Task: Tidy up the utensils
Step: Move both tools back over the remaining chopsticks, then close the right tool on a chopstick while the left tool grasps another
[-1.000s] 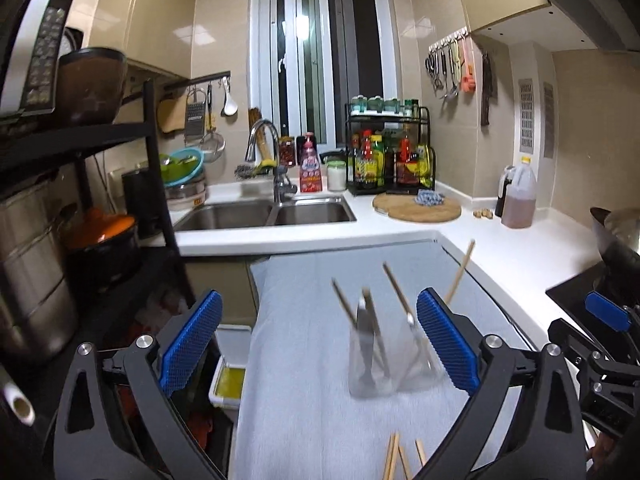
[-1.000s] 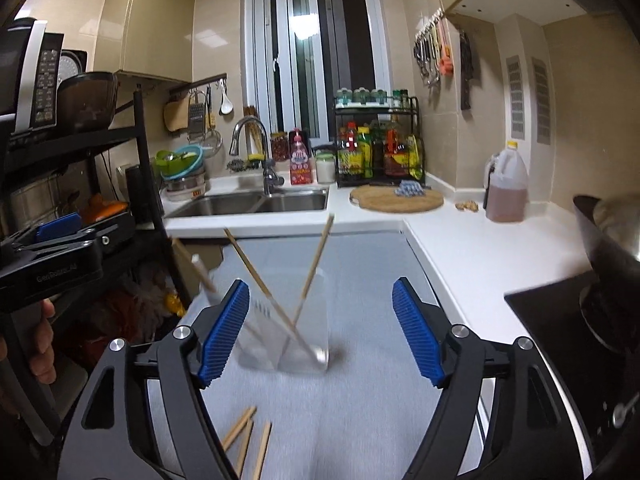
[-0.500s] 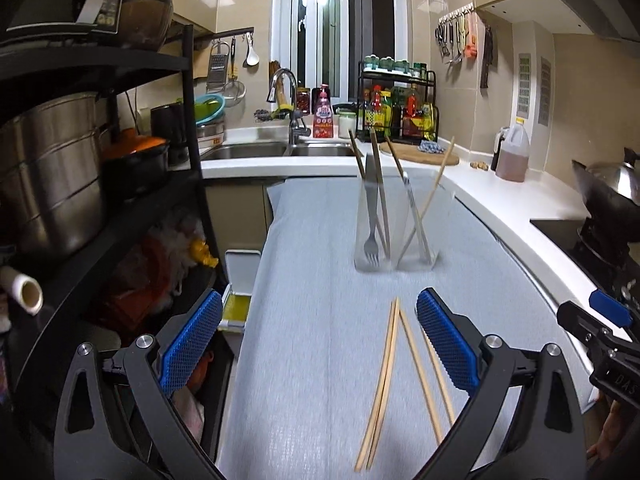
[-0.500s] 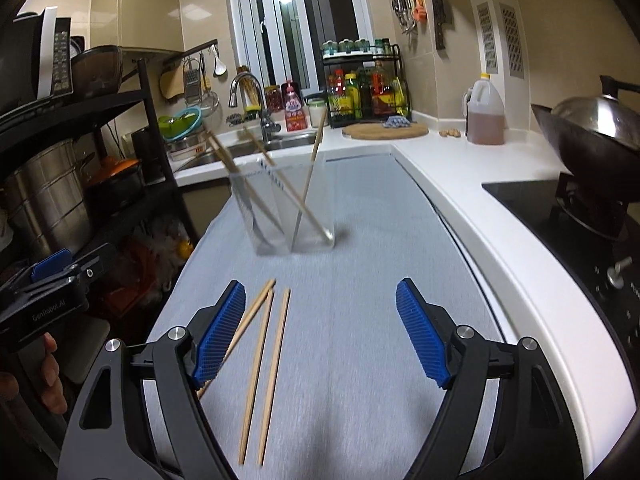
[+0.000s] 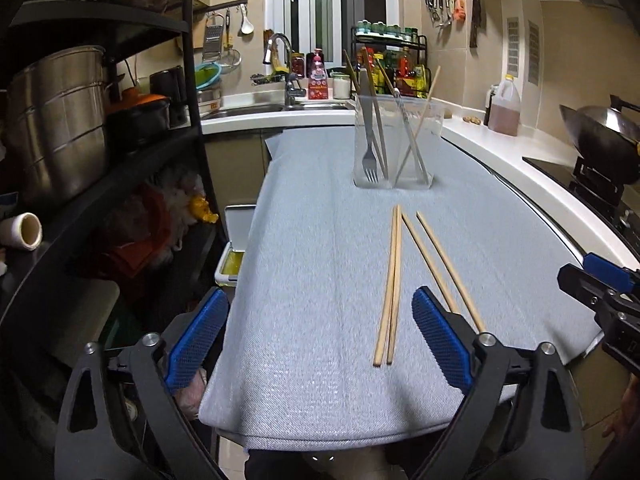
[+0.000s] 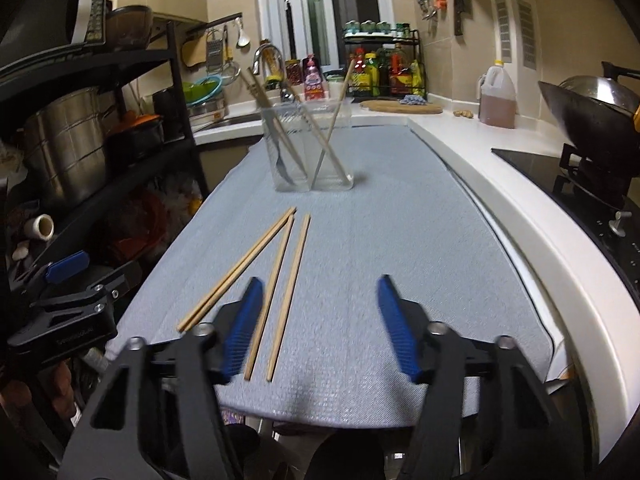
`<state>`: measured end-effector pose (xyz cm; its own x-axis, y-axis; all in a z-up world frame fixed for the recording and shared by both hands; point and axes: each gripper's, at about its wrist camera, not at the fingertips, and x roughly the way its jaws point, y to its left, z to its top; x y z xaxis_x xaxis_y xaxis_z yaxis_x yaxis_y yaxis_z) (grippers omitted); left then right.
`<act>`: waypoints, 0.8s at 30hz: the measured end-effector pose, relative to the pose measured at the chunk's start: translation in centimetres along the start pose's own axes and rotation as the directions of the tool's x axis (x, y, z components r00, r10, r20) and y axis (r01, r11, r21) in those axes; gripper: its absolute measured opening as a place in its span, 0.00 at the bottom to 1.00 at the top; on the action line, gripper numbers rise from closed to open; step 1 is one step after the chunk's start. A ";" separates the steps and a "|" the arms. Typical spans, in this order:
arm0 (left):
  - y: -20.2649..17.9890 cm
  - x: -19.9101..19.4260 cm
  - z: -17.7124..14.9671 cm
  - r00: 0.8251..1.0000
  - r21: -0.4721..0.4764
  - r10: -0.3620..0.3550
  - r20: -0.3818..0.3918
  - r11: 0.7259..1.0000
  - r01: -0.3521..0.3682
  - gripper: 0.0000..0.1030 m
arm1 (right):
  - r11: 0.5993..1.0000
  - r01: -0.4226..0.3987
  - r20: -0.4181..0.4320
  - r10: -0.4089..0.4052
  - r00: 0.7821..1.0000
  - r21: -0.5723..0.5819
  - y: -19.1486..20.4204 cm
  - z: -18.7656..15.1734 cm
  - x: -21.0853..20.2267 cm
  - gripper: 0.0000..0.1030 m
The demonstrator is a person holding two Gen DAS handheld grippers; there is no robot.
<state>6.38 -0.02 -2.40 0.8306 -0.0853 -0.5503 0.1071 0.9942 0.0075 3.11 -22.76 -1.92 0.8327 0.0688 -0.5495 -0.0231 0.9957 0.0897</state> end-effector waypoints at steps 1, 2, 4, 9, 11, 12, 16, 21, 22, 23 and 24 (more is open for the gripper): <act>0.0 0.2 -0.3 1.000 0.003 -0.003 -0.005 1.000 0.003 0.84 | 1.000 -0.009 -0.010 0.009 1.000 -0.004 0.1 -0.3 0.2 0.44; -0.1 0.4 -0.7 1.000 0.007 -0.007 -0.008 1.000 0.007 0.83 | 1.000 -0.017 -0.018 0.016 1.000 -0.008 0.3 -0.6 0.4 0.42; -0.2 0.9 -1.3 1.000 0.018 -0.021 -0.020 1.000 0.021 0.79 | 0.999 -0.029 -0.028 0.028 0.999 -0.018 0.6 -1.2 0.8 0.41; -0.5 2.4 -2.3 0.997 0.035 -0.039 -0.062 0.999 0.041 0.74 | 0.999 -0.043 -0.063 0.041 0.997 -0.017 0.9 -2.2 2.2 0.41; -0.6 3.0 -2.6 0.996 0.040 -0.047 -0.076 0.998 0.050 0.72 | 0.999 -0.041 -0.081 0.040 0.996 -0.013 0.9 -2.5 2.8 0.41; -0.7 3.2 -2.6 0.995 0.042 -0.049 -0.082 0.998 0.053 0.70 | 0.999 -0.040 -0.092 0.039 0.995 -0.013 0.9 -2.8 3.2 0.41; -0.7 3.8 -2.7 0.993 0.044 -0.068 -0.099 0.996 0.072 0.66 | 0.999 -0.047 -0.121 0.044 0.992 -0.015 1.3 -3.2 4.1 0.41; -0.5 4.6 -3.0 0.989 0.041 -0.081 -0.123 0.995 0.086 0.63 | 0.998 -0.049 -0.135 0.045 0.990 -0.025 1.6 -3.7 4.8 0.41; -0.5 4.7 -3.0 0.988 0.041 -0.083 -0.127 0.995 0.088 0.63 | 0.999 -0.048 -0.139 0.045 0.989 -0.024 1.6 -3.7 5.0 0.41; -0.5 4.8 -3.0 0.988 0.042 -0.084 -0.130 0.995 0.090 0.63 | 0.999 -0.048 -0.142 0.045 0.989 -0.022 1.6 -3.7 5.1 0.41; -0.6 4.9 -3.1 0.988 0.046 -0.084 -0.133 0.995 0.091 0.63 | 0.999 -0.046 -0.145 0.042 0.989 -0.022 1.6 -3.8 5.3 0.41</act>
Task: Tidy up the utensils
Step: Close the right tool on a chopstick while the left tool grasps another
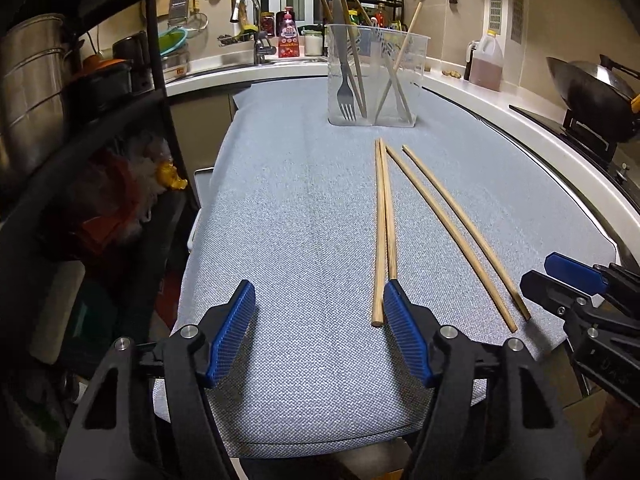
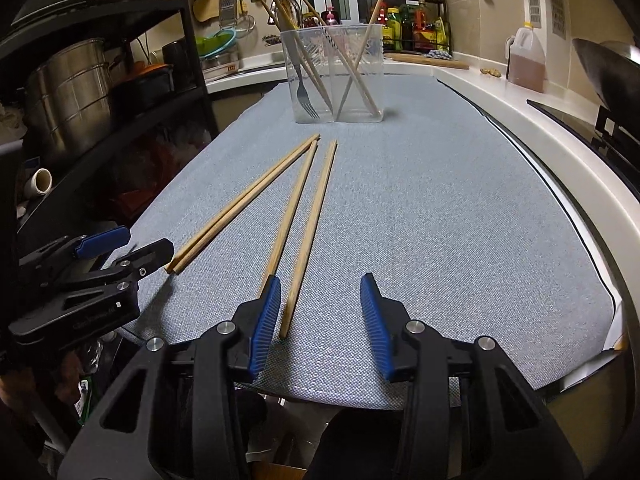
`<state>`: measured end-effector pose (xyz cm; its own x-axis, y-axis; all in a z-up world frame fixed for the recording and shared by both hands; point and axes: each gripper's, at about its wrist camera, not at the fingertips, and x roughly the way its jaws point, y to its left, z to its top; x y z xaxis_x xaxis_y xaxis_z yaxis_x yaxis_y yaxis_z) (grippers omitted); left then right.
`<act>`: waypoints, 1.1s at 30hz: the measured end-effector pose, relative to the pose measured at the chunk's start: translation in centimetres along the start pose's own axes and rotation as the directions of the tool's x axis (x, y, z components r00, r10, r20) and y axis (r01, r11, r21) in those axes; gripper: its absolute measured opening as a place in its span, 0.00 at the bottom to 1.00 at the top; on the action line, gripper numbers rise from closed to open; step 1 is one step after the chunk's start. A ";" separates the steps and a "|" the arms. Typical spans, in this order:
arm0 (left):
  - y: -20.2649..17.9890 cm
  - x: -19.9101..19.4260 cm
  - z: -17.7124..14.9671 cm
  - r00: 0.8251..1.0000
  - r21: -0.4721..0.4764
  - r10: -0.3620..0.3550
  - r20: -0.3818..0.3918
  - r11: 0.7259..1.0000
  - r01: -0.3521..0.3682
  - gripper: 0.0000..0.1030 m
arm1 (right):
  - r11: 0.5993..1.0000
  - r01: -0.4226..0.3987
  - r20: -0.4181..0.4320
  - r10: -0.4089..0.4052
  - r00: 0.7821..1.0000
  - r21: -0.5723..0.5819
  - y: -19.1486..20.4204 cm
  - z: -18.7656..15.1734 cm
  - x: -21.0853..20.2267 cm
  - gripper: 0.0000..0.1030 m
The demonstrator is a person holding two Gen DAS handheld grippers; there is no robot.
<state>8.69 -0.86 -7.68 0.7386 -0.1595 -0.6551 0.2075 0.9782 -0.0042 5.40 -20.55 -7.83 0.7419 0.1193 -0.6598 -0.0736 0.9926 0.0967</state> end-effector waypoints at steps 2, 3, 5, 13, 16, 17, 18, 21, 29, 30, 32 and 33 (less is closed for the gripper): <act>-0.2 0.3 -0.1 1.000 0.009 0.001 -0.007 1.000 -0.001 0.63 | 1.000 0.005 -0.005 -0.005 1.000 -0.003 0.0 0.0 0.3 0.41; -0.3 0.3 -0.1 1.000 0.014 0.001 -0.010 1.000 -0.001 0.63 | 1.000 0.006 -0.008 -0.006 1.000 -0.004 0.0 -0.1 0.4 0.41; -0.5 0.7 -0.1 1.000 0.024 0.005 -0.023 1.000 -0.005 0.63 | 1.000 0.011 -0.016 -0.011 1.000 -0.008 0.0 -0.2 0.8 0.41; -0.5 1.6 0.4 1.000 0.012 -0.018 -0.018 1.000 0.018 0.58 | 0.997 0.037 0.057 -0.034 0.998 -0.061 -0.1 -0.7 1.3 0.45; -1.1 1.7 0.4 0.999 0.035 -0.042 0.004 0.999 0.042 0.43 | 0.997 0.041 0.085 -0.035 0.996 -0.059 -0.4 -0.9 1.3 0.45; -1.2 1.6 0.3 0.999 0.042 -0.050 0.010 0.998 0.050 0.36 | 0.997 0.040 0.095 -0.034 0.995 -0.060 -0.5 -0.9 1.3 0.45; -1.4 1.6 0.3 0.998 0.049 -0.057 0.019 0.997 0.056 0.31 | 0.997 0.041 0.104 -0.034 0.994 -0.063 -0.5 -1.0 1.3 0.45; -1.5 1.5 0.0 0.997 0.043 -0.063 0.040 0.997 0.062 0.22 | 0.996 0.044 0.136 -0.034 0.990 -0.073 -0.4 -1.4 1.2 0.43; -0.7 1.4 0.4 0.996 0.017 -0.088 0.025 0.996 0.088 0.06 | 0.993 -0.040 0.119 0.054 0.991 -0.115 0.3 -1.0 1.3 0.06; -0.7 1.2 0.4 0.996 0.016 -0.087 0.029 0.996 0.086 0.06 | 0.994 -0.057 0.099 0.067 0.993 -0.096 -0.1 -0.6 1.2 0.05; -0.6 0.5 0.5 0.995 0.019 -0.086 0.043 0.996 0.085 0.06 | 0.996 -0.066 0.082 0.072 0.994 -0.065 -0.6 -0.4 1.1 0.05; -0.6 0.2 0.6 0.995 0.020 -0.086 0.050 0.996 0.085 0.06 | 0.997 -0.062 0.084 0.067 0.994 -0.055 -0.9 -0.3 0.8 0.05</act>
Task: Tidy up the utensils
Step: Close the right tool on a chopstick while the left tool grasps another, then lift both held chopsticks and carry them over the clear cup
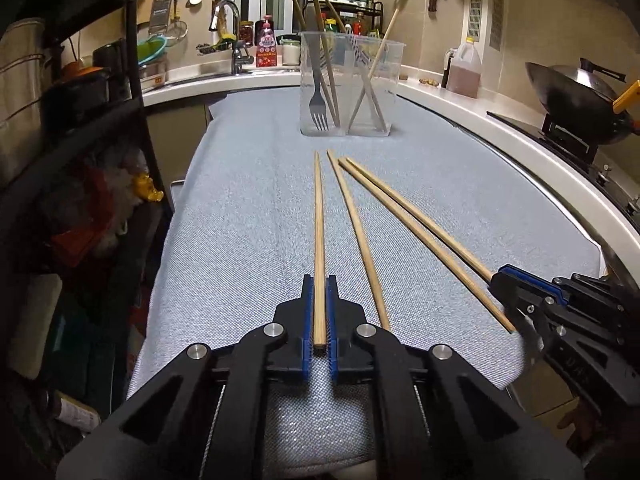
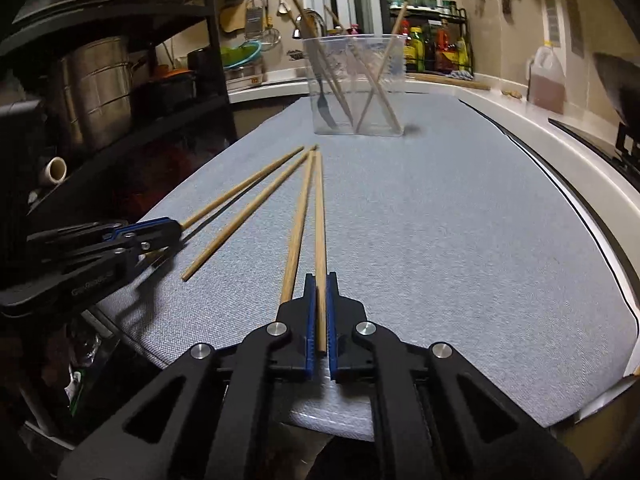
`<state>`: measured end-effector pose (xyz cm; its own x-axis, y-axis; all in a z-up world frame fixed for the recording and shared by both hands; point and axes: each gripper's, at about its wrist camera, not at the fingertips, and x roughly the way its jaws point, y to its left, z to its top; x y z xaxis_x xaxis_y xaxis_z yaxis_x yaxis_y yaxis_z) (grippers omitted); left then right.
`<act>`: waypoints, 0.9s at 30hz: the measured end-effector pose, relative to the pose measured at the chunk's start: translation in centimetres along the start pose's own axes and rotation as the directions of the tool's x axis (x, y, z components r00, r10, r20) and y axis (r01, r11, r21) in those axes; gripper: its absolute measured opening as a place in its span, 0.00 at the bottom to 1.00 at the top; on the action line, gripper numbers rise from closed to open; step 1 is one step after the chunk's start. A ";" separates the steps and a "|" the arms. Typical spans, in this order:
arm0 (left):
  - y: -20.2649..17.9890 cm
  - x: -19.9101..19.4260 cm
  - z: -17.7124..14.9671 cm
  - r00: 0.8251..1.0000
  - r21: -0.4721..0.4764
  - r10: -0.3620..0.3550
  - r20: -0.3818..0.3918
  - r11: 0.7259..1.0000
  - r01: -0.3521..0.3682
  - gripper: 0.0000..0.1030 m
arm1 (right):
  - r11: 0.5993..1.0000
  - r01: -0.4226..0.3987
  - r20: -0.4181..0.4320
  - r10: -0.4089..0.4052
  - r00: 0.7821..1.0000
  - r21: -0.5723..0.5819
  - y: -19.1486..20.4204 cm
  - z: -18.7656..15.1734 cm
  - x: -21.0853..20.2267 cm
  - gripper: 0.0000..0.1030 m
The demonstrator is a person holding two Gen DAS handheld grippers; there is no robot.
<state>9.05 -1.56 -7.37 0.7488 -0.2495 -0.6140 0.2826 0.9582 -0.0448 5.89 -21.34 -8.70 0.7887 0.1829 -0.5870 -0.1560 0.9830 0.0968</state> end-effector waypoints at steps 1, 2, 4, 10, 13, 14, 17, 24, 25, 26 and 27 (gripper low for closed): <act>-0.1 -0.4 0.1 1.000 0.003 0.000 0.009 1.000 0.000 0.06 | 1.000 0.004 0.005 -0.004 1.000 0.005 -0.2 0.1 -0.3 0.05; -0.1 -0.9 0.2 1.000 0.008 -0.001 0.021 1.000 0.001 0.06 | 1.000 0.006 0.009 -0.006 1.000 0.008 -0.3 0.0 -0.5 0.05; -0.3 -1.7 0.4 0.999 0.019 0.001 0.040 1.000 -0.002 0.06 | 1.000 0.012 0.026 -0.012 1.000 0.016 -0.6 0.3 -1.4 0.05; -0.8 -4.7 2.0 0.992 0.030 -0.006 0.126 1.000 0.003 0.06 | 0.999 0.024 0.107 -0.026 0.994 0.023 -0.9 1.6 -4.1 0.05; -1.0 -6.2 3.1 0.985 0.045 -0.015 0.173 0.999 0.007 0.06 | 0.999 0.019 0.150 -0.023 0.988 0.030 -1.0 2.8 -5.4 0.05; -1.1 -6.7 3.5 0.982 0.050 -0.017 0.190 0.999 0.007 0.06 | 0.999 0.017 0.161 -0.021 0.987 0.031 -1.0 3.2 -5.7 0.05; -1.2 -8.0 4.6 0.972 0.064 -0.023 0.233 0.998 0.008 0.06 | 0.999 0.012 0.191 -0.018 0.981 0.030 -1.1 4.3 -6.6 0.05; -1.4 -9.3 6.8 0.958 0.079 -0.028 0.287 0.997 0.005 0.06 | 0.999 0.012 0.238 -0.019 0.971 0.029 -1.0 6.7 -7.5 0.05; -1.4 -9.5 7.0 0.956 0.078 -0.030 0.291 0.997 0.007 0.06 | 0.999 0.013 0.243 -0.020 0.970 0.030 -1.1 7.1 -7.6 0.05; -1.4 -9.6 7.3 0.954 0.077 -0.033 0.297 0.997 0.011 0.06 | 0.999 0.012 0.245 -0.019 0.969 0.031 -1.1 7.3 -7.6 0.05; -1.4 -9.7 7.5 0.953 0.076 -0.036 0.300 0.997 0.014 0.06 | 0.999 0.010 0.249 -0.019 0.968 0.035 -1.2 7.8 -7.6 0.05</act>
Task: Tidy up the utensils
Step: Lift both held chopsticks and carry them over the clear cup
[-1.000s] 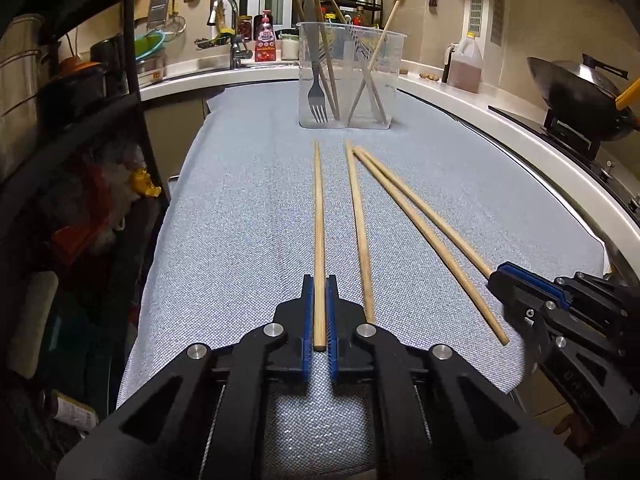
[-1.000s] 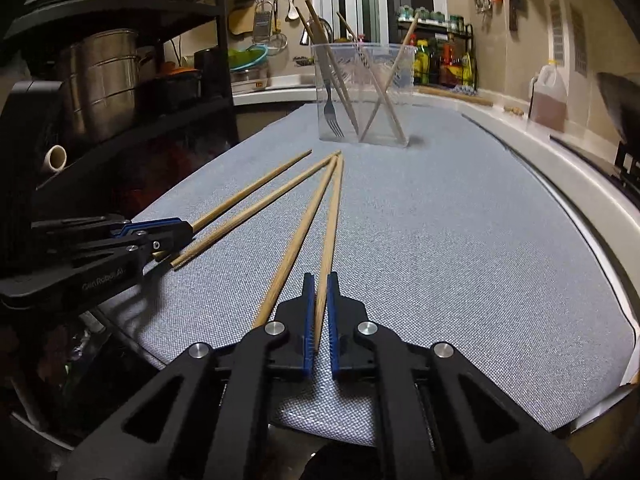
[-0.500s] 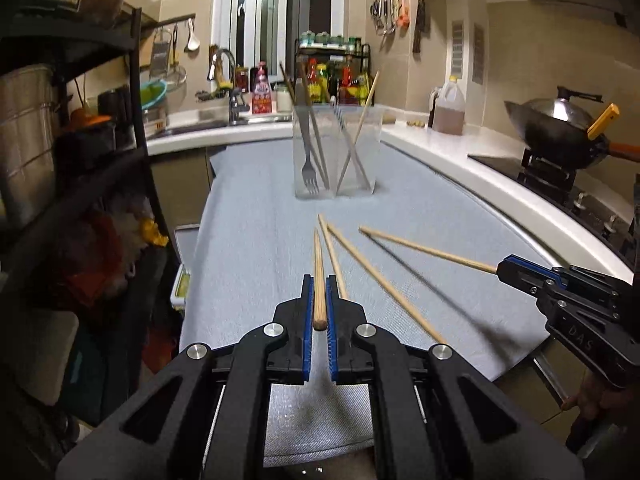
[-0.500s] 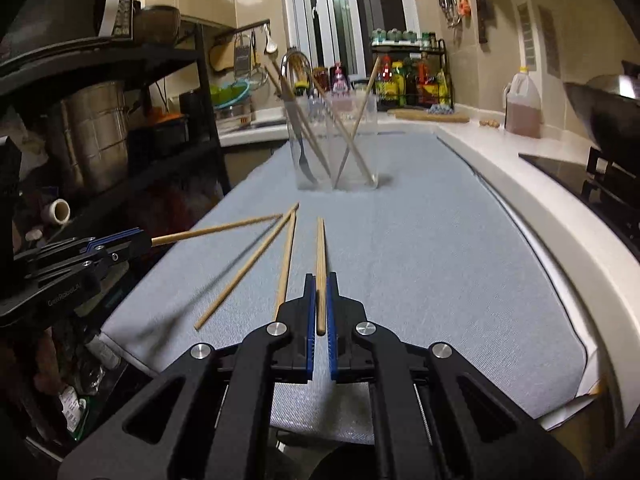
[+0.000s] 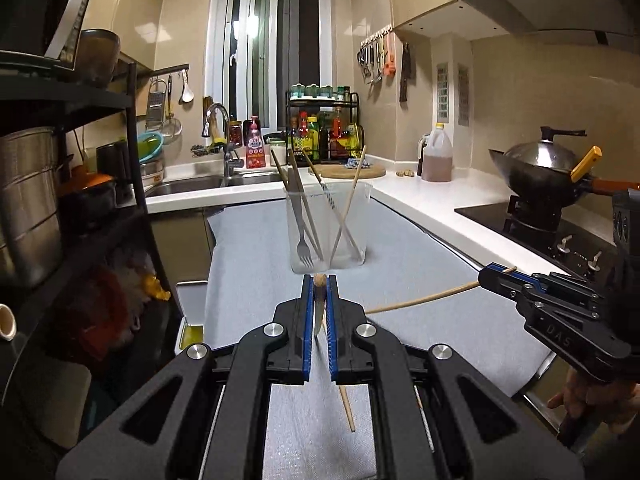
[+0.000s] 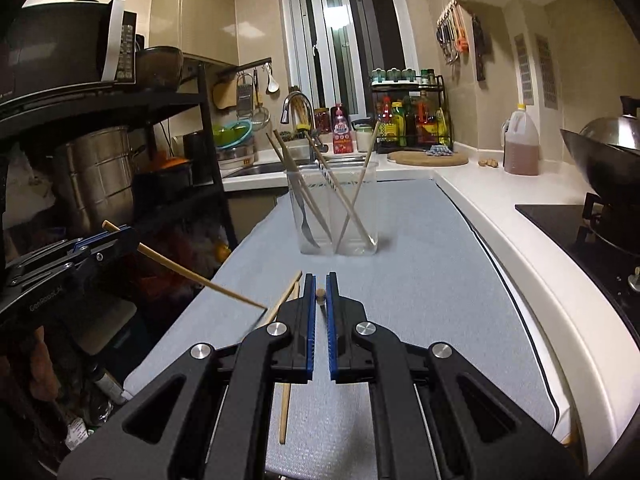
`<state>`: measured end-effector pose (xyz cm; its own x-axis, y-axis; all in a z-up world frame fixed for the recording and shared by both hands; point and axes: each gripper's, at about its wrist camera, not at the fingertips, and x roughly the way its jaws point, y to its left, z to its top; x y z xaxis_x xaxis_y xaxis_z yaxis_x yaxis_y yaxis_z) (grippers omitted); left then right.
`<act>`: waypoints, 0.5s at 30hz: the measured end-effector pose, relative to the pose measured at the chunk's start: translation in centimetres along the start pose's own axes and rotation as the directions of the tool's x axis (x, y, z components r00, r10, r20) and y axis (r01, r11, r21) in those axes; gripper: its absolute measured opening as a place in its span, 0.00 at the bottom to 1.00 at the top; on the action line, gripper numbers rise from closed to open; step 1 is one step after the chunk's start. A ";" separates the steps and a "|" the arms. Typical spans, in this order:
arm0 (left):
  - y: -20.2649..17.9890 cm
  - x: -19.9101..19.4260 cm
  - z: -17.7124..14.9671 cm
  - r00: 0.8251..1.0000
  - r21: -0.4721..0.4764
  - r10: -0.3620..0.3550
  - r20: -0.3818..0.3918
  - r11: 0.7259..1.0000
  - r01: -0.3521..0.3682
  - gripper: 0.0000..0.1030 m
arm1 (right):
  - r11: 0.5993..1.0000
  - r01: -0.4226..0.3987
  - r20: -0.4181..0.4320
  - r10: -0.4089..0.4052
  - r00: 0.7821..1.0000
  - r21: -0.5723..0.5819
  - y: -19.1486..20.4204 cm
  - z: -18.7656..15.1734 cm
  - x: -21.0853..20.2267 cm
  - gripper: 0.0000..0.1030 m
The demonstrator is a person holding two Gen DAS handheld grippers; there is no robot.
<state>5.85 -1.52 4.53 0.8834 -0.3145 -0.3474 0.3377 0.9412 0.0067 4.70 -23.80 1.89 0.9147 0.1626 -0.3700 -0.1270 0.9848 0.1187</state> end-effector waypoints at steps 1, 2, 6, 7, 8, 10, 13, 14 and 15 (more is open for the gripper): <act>0.0 0.0 0.3 1.000 -0.002 -0.003 0.004 1.000 0.003 0.06 | 1.000 0.000 0.004 0.000 1.000 0.002 -0.1 0.4 0.1 0.05; 0.0 0.1 0.7 1.000 -0.004 -0.004 0.008 1.000 0.004 0.06 | 1.000 0.001 0.006 -0.001 1.000 0.003 -0.1 0.8 0.2 0.05; 0.1 0.5 1.9 1.000 -0.007 0.000 0.016 1.000 0.000 0.06 | 1.000 -0.003 0.021 0.002 1.000 0.009 -0.4 2.0 0.6 0.05; 0.1 0.6 2.2 1.000 -0.012 -0.002 0.019 1.000 0.002 0.06 | 1.000 -0.002 0.026 0.002 1.000 0.009 -0.5 2.2 0.7 0.05; 0.1 0.7 2.5 1.000 -0.018 -0.004 0.020 1.000 0.005 0.06 | 1.000 -0.002 0.031 0.001 1.000 0.010 -0.6 2.6 0.8 0.05; 0.2 0.9 3.1 1.000 -0.028 -0.012 0.019 1.000 0.013 0.06 | 1.000 -0.004 0.037 0.004 0.999 0.013 -0.8 3.2 0.9 0.05; 0.3 1.3 4.2 1.000 -0.028 -0.020 0.014 0.999 0.021 0.06 | 1.000 -0.011 0.046 0.009 0.999 0.026 -1.2 4.4 1.2 0.05; 0.3 1.5 4.6 1.000 -0.025 -0.024 0.011 0.999 0.024 0.06 | 0.999 -0.013 0.049 0.012 0.999 0.032 -1.4 4.9 1.4 0.05; 0.3 1.6 4.9 1.000 -0.021 -0.023 0.011 0.999 0.024 0.06 | 0.999 -0.014 0.054 0.012 0.998 0.034 -1.6 5.3 1.5 0.05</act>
<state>9.01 -2.32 8.61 0.8787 -0.3378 -0.3374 0.3515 0.9359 -0.0215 8.28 -25.44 6.04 0.9324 0.1707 -0.3185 -0.1263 0.9798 0.1554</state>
